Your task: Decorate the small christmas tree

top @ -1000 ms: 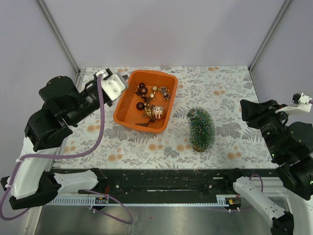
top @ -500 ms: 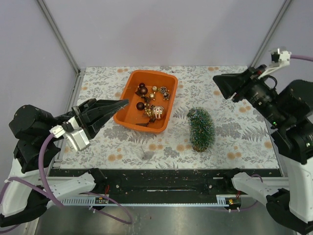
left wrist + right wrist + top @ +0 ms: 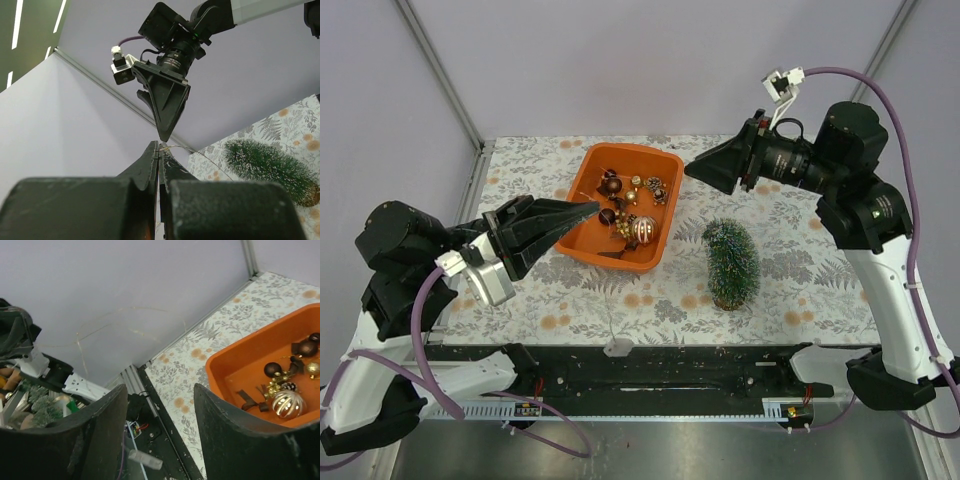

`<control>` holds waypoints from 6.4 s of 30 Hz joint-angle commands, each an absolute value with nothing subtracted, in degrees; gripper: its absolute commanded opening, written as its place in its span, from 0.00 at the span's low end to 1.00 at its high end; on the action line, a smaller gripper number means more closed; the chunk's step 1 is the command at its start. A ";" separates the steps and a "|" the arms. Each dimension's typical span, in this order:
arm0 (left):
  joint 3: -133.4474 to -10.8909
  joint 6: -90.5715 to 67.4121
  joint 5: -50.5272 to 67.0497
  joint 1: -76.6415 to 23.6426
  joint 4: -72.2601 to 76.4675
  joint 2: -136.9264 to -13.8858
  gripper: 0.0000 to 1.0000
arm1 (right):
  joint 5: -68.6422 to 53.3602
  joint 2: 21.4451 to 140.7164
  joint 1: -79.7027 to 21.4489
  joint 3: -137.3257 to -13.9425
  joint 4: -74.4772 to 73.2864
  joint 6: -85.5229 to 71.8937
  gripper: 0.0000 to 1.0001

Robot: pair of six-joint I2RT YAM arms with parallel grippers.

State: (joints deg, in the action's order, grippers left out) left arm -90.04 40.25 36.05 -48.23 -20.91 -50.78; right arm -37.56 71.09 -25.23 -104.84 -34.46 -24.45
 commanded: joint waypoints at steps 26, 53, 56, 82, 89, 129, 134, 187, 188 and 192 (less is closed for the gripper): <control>-87.63 34.98 34.54 -48.43 -7.56 -54.32 0.00 | -30.06 81.39 -47.10 -107.76 -31.20 -20.04 0.59; -80.69 38.05 27.07 -48.34 -5.01 -46.24 0.00 | -11.36 82.71 -48.34 -124.37 -52.73 -8.00 0.00; -80.42 38.58 26.54 -48.43 -6.67 -44.92 0.00 | -6.61 82.09 -47.55 -125.85 -52.91 -6.94 0.00; -74.97 43.59 31.46 -48.34 -16.70 -37.26 0.00 | 10.26 91.76 -37.00 -148.36 -50.19 -0.27 0.00; -70.67 45.08 32.78 -48.34 -18.54 -36.13 0.00 | 25.91 94.21 -34.46 -148.19 -46.51 7.11 0.00; -54.94 73.39 28.22 -48.34 12.65 -55.19 0.00 | 27.78 89.30 -17.06 -127.71 -34.54 2.55 0.00; -55.11 70.94 24.00 -48.34 17.48 -60.89 0.00 | 25.58 90.08 -13.98 -126.56 -33.58 1.58 0.00; -67.92 49.94 34.01 -50.79 -20.39 -43.05 0.99 | 38.32 81.06 24.17 -109.63 -43.95 -29.97 0.00; -69.51 48.27 33.49 -52.11 -20.30 -44.89 0.99 | 38.49 78.34 24.00 -106.38 -43.68 -29.71 0.00; -73.56 44.66 30.06 -56.42 -19.60 -50.53 0.99 | 37.71 63.85 23.91 -91.98 -39.32 -28.22 0.00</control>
